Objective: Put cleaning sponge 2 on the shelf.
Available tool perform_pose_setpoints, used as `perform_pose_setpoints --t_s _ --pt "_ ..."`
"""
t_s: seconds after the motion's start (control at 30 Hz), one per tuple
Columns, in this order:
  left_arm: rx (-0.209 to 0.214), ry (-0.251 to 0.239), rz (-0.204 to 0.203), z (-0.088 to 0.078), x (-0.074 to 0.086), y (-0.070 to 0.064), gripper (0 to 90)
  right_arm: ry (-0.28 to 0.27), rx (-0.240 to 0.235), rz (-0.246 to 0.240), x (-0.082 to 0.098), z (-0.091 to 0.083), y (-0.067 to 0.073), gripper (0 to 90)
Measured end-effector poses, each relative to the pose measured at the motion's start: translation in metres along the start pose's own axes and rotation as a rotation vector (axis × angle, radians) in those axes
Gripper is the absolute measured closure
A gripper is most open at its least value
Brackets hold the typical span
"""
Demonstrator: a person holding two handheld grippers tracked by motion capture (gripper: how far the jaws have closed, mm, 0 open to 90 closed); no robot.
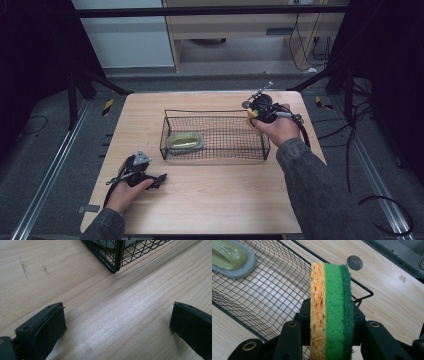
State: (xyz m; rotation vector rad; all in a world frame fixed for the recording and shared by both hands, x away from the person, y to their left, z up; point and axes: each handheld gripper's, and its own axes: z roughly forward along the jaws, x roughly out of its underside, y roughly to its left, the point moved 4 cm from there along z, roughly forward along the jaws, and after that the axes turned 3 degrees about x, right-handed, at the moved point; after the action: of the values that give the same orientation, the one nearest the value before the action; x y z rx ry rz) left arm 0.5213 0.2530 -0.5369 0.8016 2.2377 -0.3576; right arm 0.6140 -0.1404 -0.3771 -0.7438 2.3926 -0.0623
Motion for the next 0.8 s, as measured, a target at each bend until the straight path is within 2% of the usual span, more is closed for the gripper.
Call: perform_pose_setpoints --t_s 0.33,0.8 --pt "0.002 0.0 0.001 0.0 0.0 0.0 0.0 0.02 0.002 0.019 0.007 0.012 0.001 64.5" --pt "0.004 0.0 -0.001 0.0 0.0 0.0 0.0 0.039 0.005 0.017 0.013 0.023 0.002 64.5"
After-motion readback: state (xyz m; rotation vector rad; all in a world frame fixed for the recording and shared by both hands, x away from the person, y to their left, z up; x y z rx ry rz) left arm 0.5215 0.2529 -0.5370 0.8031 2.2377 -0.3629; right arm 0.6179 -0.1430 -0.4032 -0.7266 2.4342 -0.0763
